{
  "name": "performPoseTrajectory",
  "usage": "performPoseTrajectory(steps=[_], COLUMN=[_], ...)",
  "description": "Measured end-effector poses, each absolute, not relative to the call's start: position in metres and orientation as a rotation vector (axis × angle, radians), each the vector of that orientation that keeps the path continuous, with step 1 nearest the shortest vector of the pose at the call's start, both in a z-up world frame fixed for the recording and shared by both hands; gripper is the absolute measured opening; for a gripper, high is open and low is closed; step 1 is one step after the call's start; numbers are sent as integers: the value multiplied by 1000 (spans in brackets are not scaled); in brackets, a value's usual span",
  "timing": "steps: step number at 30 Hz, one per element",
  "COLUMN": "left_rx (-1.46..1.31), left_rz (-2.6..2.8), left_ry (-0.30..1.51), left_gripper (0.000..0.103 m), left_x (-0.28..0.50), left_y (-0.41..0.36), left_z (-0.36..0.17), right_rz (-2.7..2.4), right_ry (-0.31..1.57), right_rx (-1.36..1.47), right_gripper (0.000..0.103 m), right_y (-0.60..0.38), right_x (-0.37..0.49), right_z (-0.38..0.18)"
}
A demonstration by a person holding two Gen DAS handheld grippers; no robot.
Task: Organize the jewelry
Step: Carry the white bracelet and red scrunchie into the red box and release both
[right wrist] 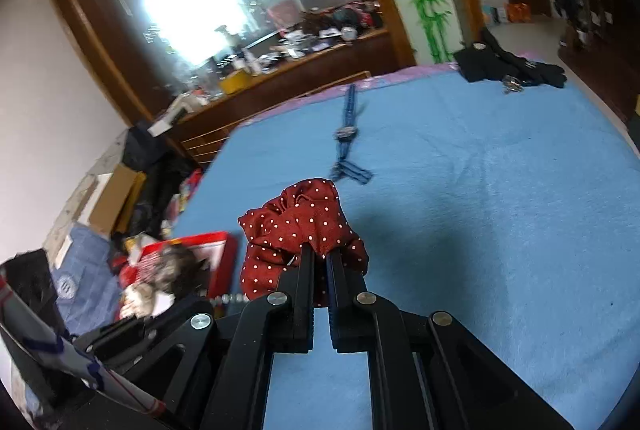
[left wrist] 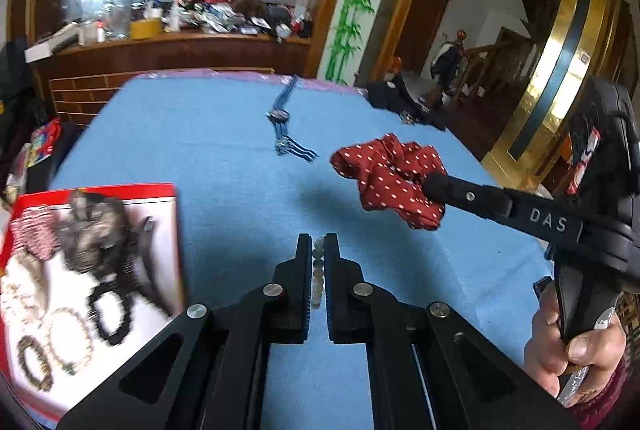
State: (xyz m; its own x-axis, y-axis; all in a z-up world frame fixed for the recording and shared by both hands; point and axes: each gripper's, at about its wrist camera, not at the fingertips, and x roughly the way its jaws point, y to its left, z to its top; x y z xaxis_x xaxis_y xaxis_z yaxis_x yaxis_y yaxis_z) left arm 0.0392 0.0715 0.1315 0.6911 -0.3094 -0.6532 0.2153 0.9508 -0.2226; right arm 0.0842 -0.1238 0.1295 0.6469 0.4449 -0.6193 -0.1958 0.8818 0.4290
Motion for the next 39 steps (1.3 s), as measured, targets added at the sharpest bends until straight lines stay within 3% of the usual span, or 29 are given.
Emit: performPoseTrajectory(steps=[9,17,34,36,39], left_rx=[-136,-188,-174,-177,-161], left_rz=[-137,2,171,175,189], left_ry=[715,785,875,871,862], left_gripper=[5,5,5,5,5], left_x=[-21,-47,-40,-40,-41], left_y=[160,231,262,263,262], left_z=[151,112,43,43,46], right_rz=[554,687,620,622,630], right_ry=[793,866,1025,1028,1023], right_rx=[269,206,72,66,75], right_gripper=[6,6,10,14,39], right_y=[-45,33,99,98,95], right_x=[40,25,37,36,33], right_z=[135,108,30,30,35])
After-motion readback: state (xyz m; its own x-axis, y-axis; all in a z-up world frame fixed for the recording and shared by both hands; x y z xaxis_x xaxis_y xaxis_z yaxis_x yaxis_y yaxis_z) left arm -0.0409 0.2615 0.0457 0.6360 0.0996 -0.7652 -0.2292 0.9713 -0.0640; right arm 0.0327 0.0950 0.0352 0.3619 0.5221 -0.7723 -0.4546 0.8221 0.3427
